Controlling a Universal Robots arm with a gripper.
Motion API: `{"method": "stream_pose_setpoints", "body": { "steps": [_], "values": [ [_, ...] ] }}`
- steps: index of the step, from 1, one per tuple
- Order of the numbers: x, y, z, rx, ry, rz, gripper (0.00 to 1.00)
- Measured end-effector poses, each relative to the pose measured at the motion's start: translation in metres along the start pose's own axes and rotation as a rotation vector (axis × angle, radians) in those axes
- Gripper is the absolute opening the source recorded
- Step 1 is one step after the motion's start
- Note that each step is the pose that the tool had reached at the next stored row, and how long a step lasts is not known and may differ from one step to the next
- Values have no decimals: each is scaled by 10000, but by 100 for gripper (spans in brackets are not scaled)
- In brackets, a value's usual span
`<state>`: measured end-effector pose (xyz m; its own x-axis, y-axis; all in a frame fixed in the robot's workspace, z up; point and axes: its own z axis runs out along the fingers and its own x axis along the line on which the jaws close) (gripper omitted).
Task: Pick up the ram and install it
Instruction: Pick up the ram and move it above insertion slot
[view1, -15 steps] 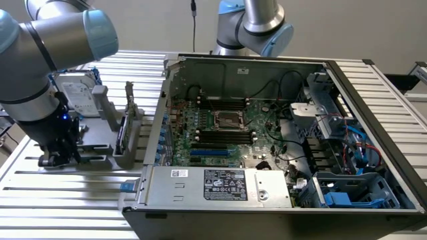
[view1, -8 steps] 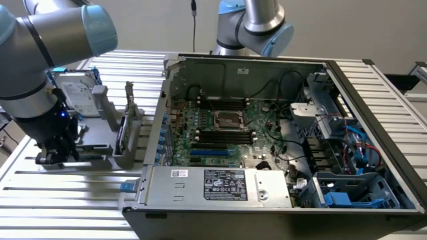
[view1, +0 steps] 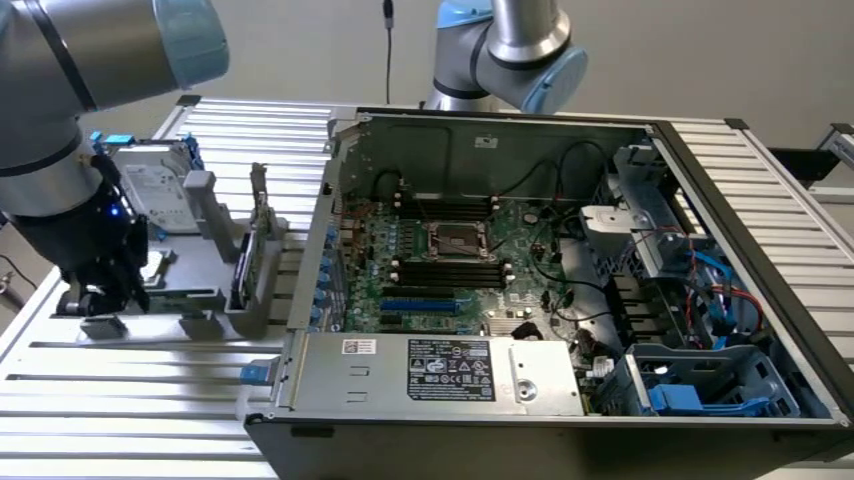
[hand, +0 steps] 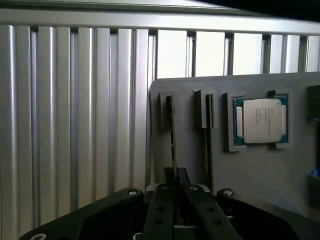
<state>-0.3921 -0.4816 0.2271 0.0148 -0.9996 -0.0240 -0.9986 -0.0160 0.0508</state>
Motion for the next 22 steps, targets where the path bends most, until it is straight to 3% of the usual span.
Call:
{"method": "stream_pose_setpoints", "body": {
  "steps": [6,11,15,22],
  "values": [
    [-7,5,-273,-6,-1,-1,14],
    [-18,-42,-503,-7,0,-1,14],
    [-32,-135,-688,-5,-1,-1,14],
    [-57,-376,-1020,-6,-1,0,14]
  ]
}}
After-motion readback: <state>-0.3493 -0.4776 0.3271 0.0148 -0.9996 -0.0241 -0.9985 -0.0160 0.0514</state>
